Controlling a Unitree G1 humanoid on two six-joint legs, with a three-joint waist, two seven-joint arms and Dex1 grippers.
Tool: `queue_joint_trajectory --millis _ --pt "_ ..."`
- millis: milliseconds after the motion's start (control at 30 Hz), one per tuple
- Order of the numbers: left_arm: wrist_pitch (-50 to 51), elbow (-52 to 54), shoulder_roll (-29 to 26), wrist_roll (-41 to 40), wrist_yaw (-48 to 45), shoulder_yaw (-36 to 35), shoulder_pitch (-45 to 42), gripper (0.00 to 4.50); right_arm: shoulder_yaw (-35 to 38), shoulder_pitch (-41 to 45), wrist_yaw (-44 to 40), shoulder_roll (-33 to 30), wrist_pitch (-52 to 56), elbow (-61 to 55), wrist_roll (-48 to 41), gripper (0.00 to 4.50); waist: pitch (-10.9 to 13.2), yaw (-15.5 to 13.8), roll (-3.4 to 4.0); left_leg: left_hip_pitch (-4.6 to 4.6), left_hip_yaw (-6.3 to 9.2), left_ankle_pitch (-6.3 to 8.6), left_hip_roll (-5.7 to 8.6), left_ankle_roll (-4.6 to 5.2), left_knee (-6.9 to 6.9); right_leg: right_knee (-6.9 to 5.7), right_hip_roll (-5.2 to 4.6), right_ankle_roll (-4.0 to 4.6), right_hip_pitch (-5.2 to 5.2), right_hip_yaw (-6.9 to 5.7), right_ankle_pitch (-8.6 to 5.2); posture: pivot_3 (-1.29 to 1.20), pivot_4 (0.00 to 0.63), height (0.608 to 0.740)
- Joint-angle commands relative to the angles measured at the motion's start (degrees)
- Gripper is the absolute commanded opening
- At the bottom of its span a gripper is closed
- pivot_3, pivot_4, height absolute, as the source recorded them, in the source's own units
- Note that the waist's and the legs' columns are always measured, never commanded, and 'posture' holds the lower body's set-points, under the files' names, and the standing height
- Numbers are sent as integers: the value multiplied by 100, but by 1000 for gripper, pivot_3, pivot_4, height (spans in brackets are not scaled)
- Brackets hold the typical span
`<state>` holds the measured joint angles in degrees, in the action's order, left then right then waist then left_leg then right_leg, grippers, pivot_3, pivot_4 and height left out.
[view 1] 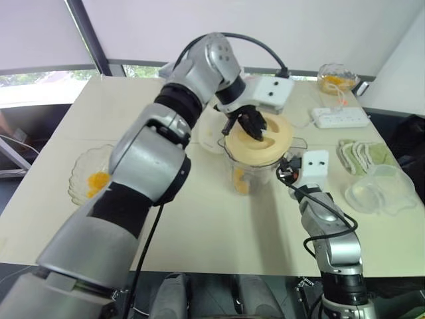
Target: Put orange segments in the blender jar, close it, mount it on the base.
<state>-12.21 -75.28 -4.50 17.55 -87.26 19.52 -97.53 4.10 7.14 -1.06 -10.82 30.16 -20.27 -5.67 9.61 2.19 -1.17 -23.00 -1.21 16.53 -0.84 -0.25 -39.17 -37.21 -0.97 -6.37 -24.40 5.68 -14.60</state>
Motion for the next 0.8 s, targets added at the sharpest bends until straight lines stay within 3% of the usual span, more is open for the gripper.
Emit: queue_joint_trajectory --millis 33,300,800 --pt "-137 -242 -76 634 456 464 230 233 -28 -195 12 42 7 -617 48 931 -1 -4 -1 1 -1 0 0 0 0 0 0 0 2 0 0 0 150 740" --pt "-140 -272 -4 539 449 380 220 233 -242 -347 -71 -164 36 -831 297 931 -4 -17 0 9 0 0 0 1 0 0 0 0 8 0 0 0 150 740" --pt "616 -234 95 48 -500 -252 -56 233 -264 -236 -188 -237 44 -682 307 931 -4 -1 -2 16 0 1 1 2 0 4 0 1 18 0 -1 0 150 740"
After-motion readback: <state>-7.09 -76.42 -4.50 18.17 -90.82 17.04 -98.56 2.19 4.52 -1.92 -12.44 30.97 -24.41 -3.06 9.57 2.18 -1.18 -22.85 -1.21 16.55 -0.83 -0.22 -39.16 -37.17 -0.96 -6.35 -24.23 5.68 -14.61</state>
